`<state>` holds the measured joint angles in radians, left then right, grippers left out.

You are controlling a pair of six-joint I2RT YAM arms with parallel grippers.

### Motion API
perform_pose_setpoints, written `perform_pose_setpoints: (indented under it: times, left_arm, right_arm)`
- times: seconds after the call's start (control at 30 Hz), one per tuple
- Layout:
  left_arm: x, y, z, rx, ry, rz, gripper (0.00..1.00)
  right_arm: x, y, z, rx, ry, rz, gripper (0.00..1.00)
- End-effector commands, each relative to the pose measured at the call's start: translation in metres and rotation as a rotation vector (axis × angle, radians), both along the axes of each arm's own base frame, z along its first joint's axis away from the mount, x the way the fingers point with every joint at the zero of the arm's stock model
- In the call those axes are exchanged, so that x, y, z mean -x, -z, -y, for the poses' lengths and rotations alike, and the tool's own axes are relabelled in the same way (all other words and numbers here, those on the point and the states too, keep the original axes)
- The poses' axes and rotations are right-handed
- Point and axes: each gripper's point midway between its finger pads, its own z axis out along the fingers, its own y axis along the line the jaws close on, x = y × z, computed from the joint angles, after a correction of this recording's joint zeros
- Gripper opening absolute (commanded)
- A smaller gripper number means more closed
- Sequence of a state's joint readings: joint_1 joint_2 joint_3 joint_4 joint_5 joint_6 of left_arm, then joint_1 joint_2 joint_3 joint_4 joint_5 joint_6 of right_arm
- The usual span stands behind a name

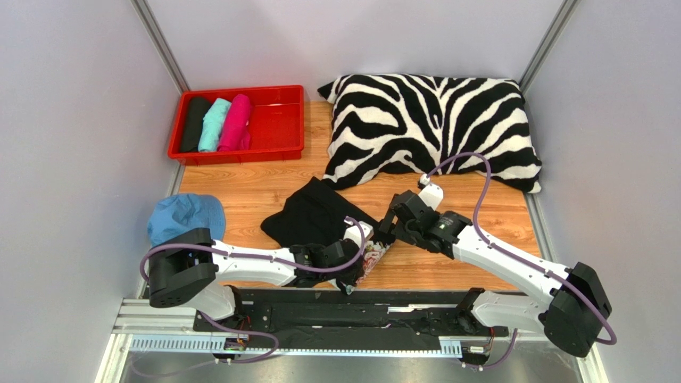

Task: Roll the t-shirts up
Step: Roll the T-shirt to the center of the board.

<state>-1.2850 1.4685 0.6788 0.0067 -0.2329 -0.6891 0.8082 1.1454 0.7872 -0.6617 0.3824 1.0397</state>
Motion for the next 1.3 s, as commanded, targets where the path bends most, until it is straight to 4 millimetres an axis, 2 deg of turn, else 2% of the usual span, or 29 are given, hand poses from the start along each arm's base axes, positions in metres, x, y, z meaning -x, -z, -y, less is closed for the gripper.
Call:
perform_pose_setpoints:
  times: [0.0,0.07,0.17,0.3,0.83,1.0,1.27]
  left_arm:
    - [0.015,-0.025,0.028,0.227,0.066,-0.147,0.02]
    - [0.016,-0.025,0.027,0.250,0.069,-0.181,0.02]
    - [0.016,-0.027,0.028,0.301,0.075,-0.232,0.02]
    - [0.016,-0.020,0.024,0.324,0.073,-0.301,0.02]
    - [0.015,-0.011,0.023,0.356,0.061,-0.378,0.02]
    - [0.016,-0.007,0.022,0.358,0.053,-0.388,0.02]
    - [0.017,-0.006,0.024,0.360,0.061,-0.393,0.02]
  right_arm:
    - [-0.007,0.006,-0.022,-0.115,-0.020,0.037,0.81]
    - [-0.004,0.019,-0.022,-0.112,-0.024,0.018,0.81]
    - [-0.004,0.025,-0.027,-0.134,-0.023,0.026,0.82]
    - [-0.009,0.026,-0.031,-0.147,-0.016,0.051,0.82]
    - [-0.018,0.064,-0.024,-0.018,-0.006,-0.029,0.79]
    - [-0.017,0.065,-0.017,0.040,-0.009,-0.058,0.74]
    - [-0.010,0.050,-0.001,0.119,-0.050,-0.070,0.82]
